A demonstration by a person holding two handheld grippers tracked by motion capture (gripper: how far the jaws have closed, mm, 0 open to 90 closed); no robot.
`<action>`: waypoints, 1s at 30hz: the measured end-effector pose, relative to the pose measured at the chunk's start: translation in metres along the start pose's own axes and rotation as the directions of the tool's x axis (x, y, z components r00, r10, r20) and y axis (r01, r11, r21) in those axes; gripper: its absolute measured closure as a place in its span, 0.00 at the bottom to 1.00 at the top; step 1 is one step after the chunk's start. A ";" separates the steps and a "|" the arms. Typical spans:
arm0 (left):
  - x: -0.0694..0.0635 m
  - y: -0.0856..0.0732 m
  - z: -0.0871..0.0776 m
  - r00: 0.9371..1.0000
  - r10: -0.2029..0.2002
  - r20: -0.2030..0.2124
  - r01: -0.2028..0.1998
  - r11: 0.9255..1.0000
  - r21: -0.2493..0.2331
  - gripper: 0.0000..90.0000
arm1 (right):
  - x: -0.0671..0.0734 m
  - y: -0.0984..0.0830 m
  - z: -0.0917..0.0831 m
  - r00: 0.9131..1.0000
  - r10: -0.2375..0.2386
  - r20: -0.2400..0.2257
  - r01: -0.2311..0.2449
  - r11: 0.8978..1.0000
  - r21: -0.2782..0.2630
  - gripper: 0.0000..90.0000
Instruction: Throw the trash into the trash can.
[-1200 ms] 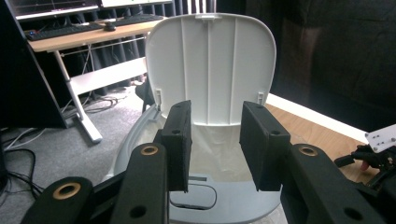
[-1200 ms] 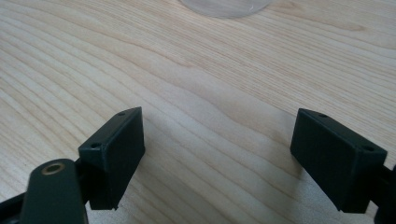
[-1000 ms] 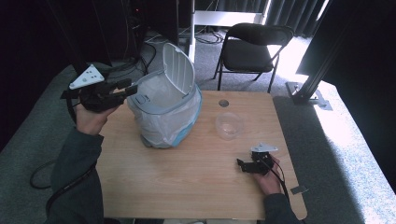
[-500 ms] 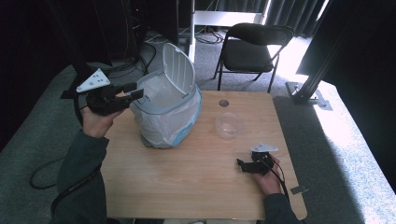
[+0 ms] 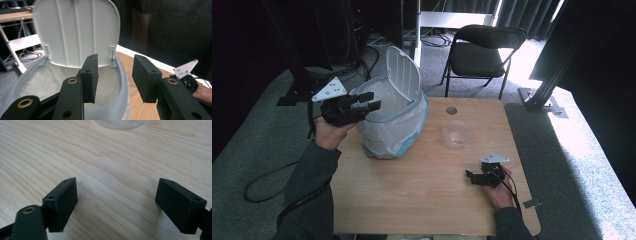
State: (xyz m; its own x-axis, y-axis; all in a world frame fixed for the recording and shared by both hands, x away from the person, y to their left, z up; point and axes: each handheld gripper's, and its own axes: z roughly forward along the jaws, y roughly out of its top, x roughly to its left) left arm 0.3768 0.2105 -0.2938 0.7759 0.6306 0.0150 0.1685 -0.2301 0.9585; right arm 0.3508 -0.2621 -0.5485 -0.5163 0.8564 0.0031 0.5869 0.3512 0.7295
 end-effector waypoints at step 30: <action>-0.011 -0.049 0.004 0.998 -0.029 0.049 0.029 1.000 0.001 0.62 | -0.040 0.065 0.009 0.992 0.038 0.122 -0.033 0.999 -0.039 0.73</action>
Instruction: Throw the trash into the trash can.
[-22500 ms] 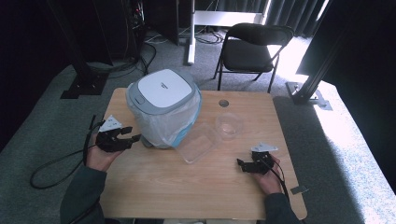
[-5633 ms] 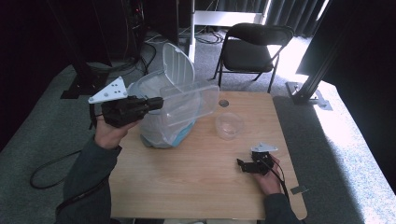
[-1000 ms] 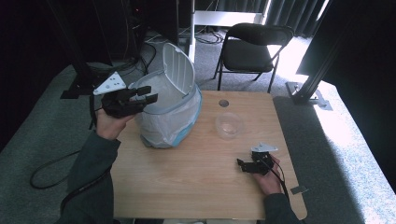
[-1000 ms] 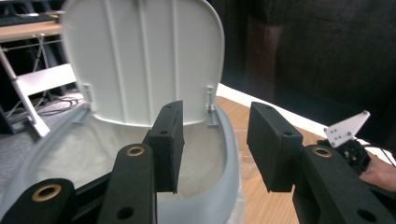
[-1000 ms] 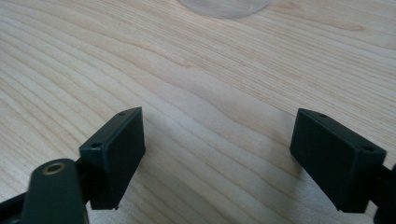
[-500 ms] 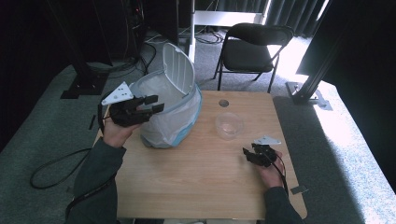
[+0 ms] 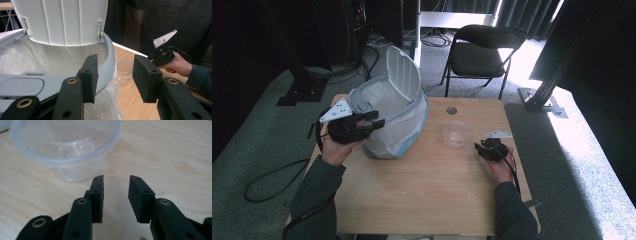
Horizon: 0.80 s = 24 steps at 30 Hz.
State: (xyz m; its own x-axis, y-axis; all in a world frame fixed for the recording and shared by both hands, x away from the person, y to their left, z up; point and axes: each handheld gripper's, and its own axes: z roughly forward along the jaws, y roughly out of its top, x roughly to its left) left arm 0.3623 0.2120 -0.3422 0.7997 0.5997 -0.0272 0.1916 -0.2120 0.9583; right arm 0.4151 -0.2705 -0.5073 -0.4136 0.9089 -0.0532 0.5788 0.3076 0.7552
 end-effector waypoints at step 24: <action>0.001 -0.011 -0.001 1.000 0.004 0.011 -0.004 1.000 -0.009 0.61 | -0.002 0.028 0.047 0.993 0.001 -0.119 0.003 1.000 0.030 0.75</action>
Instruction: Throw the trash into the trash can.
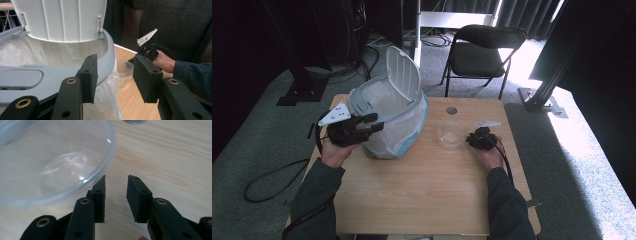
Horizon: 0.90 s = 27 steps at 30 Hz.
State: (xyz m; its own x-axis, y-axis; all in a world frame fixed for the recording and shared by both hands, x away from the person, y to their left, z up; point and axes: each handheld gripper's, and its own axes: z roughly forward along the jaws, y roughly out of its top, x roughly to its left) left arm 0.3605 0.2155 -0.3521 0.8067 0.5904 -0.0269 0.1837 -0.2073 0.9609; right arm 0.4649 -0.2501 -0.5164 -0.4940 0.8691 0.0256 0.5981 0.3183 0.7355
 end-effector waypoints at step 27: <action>-0.041 -0.067 0.034 0.996 0.020 0.084 -0.030 0.992 0.122 0.61 | 0.037 0.047 0.018 0.991 -0.068 -0.113 0.068 0.998 -0.004 0.77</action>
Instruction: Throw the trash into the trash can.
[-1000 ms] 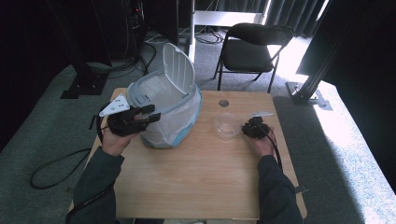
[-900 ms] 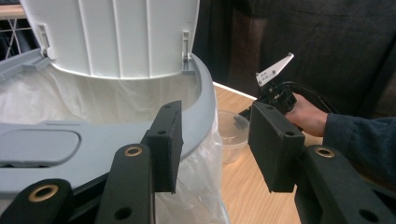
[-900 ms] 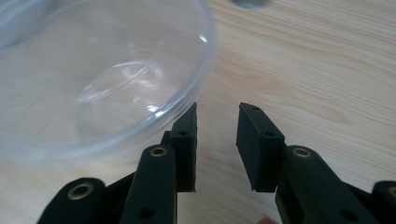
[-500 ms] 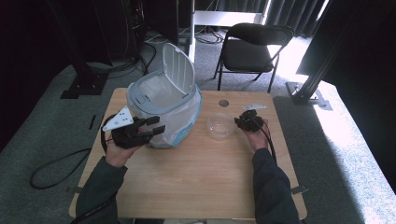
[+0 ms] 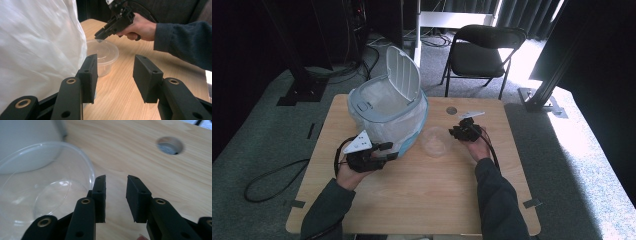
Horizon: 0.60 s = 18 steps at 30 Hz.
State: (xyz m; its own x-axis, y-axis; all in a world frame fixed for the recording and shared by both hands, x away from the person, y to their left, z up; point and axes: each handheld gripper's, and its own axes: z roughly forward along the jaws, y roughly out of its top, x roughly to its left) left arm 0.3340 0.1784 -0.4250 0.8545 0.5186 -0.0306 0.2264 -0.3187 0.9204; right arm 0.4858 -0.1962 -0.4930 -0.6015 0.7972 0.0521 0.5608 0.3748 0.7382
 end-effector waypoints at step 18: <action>0.000 -0.027 0.052 1.000 -0.025 -0.013 0.026 0.996 0.091 0.61 | 0.051 -0.036 -0.022 0.982 -0.171 -0.086 0.172 0.985 0.003 0.74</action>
State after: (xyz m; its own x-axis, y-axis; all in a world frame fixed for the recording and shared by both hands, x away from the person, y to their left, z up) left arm 0.3526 0.1461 -0.4706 0.8424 0.5366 -0.0489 0.2902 -0.3755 0.8802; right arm 0.4228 -0.1794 -0.5018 -0.7350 0.6779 -0.0176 0.4506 0.5076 0.7344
